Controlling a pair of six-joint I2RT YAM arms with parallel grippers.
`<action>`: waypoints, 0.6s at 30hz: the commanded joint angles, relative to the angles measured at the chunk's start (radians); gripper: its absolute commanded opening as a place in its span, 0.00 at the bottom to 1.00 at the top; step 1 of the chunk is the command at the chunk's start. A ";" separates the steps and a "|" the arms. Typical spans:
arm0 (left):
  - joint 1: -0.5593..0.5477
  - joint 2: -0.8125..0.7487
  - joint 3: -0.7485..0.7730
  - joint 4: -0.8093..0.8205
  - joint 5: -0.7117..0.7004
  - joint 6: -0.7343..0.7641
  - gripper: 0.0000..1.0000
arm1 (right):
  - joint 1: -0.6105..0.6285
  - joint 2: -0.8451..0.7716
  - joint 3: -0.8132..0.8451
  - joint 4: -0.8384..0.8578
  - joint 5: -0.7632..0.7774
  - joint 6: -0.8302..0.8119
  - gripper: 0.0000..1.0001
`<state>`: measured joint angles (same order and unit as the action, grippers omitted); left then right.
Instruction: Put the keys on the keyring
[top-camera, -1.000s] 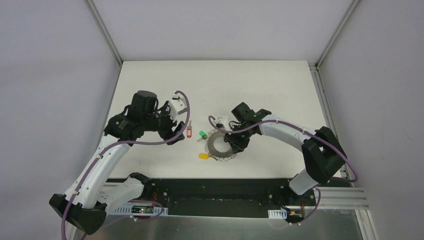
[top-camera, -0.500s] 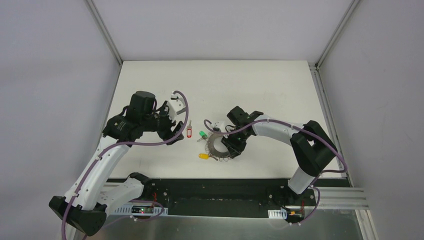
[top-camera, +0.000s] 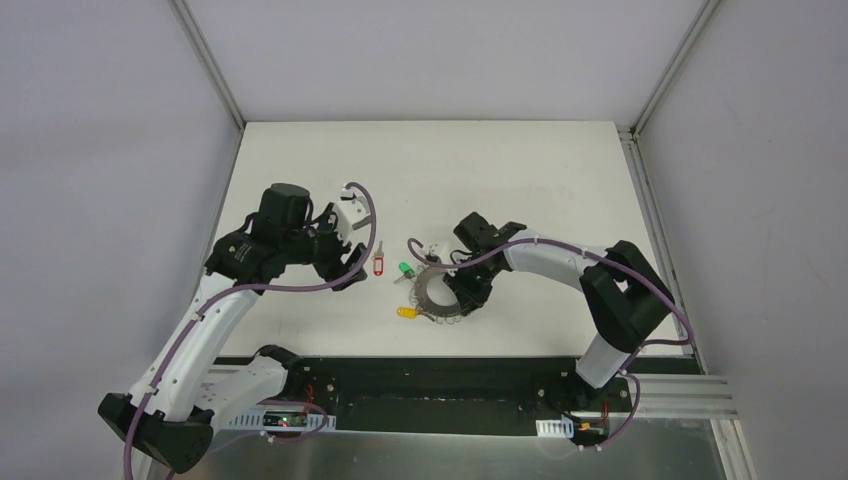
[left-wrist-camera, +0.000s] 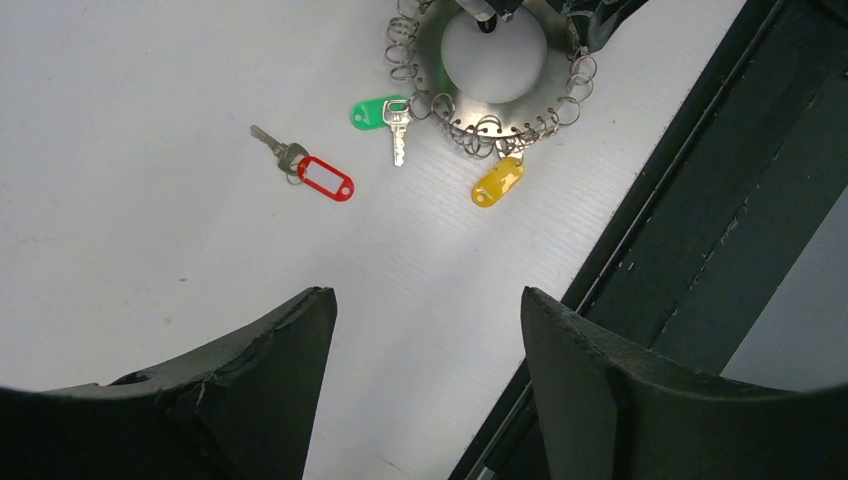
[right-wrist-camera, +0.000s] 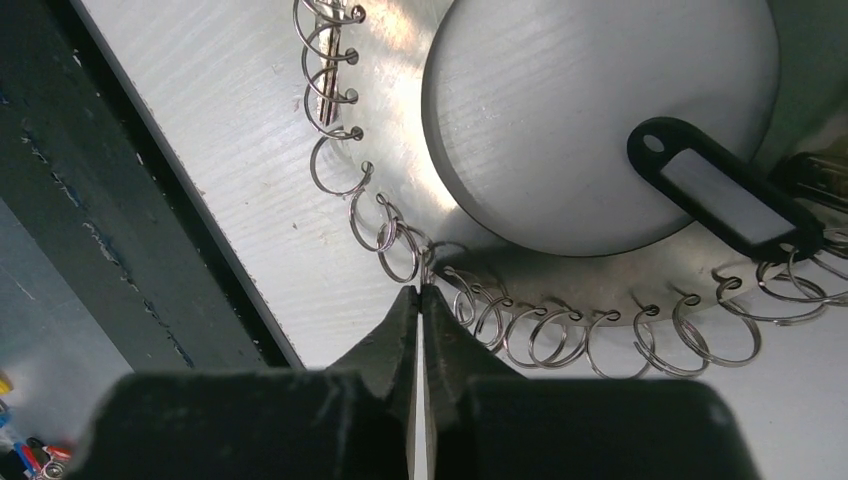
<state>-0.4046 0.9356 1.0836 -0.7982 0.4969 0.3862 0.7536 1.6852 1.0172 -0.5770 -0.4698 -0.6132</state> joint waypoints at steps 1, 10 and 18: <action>0.010 -0.021 -0.004 0.016 0.022 0.002 0.70 | 0.002 -0.010 0.047 -0.005 -0.011 -0.007 0.00; 0.012 -0.015 -0.007 0.023 0.023 0.003 0.70 | -0.045 -0.108 0.090 -0.031 -0.042 -0.036 0.00; 0.012 0.036 0.023 0.047 0.087 -0.031 0.68 | -0.101 -0.231 0.193 -0.089 -0.097 -0.103 0.00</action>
<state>-0.4038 0.9386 1.0805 -0.7830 0.5133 0.3775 0.6754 1.5417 1.1053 -0.6140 -0.5072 -0.6571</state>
